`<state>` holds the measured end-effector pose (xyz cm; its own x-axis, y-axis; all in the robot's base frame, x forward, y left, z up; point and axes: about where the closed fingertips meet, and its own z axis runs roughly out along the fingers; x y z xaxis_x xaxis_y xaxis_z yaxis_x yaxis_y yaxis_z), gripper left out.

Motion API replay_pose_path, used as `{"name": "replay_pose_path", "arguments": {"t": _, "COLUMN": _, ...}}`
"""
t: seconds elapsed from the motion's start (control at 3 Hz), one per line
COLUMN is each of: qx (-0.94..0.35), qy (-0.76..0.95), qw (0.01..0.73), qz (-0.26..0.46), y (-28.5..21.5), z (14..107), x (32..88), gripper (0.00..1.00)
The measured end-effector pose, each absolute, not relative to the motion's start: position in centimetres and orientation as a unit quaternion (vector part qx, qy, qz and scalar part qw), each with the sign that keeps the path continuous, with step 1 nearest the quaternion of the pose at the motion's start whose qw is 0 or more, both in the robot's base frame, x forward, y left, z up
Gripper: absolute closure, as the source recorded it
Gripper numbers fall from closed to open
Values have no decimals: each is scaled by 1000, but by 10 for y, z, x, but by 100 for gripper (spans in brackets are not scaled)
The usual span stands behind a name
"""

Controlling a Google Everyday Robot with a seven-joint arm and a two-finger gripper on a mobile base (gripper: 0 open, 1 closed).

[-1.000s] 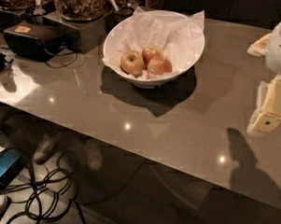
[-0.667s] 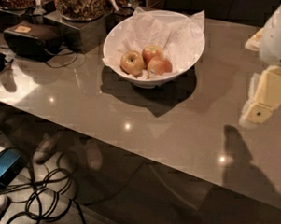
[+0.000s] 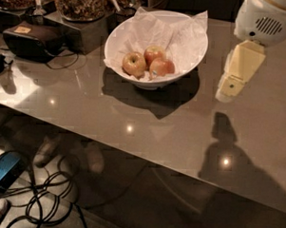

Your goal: Pick apple from white bowl

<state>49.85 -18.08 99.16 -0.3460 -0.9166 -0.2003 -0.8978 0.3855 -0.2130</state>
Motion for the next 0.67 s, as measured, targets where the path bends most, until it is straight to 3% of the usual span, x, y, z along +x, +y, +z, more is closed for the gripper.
{"name": "replay_pose_path", "arguments": {"t": 0.67, "qx": -504, "qy": 849, "qw": 156, "qz": -21, "y": -161, "z": 980, "x": 539, "gripper": 0}}
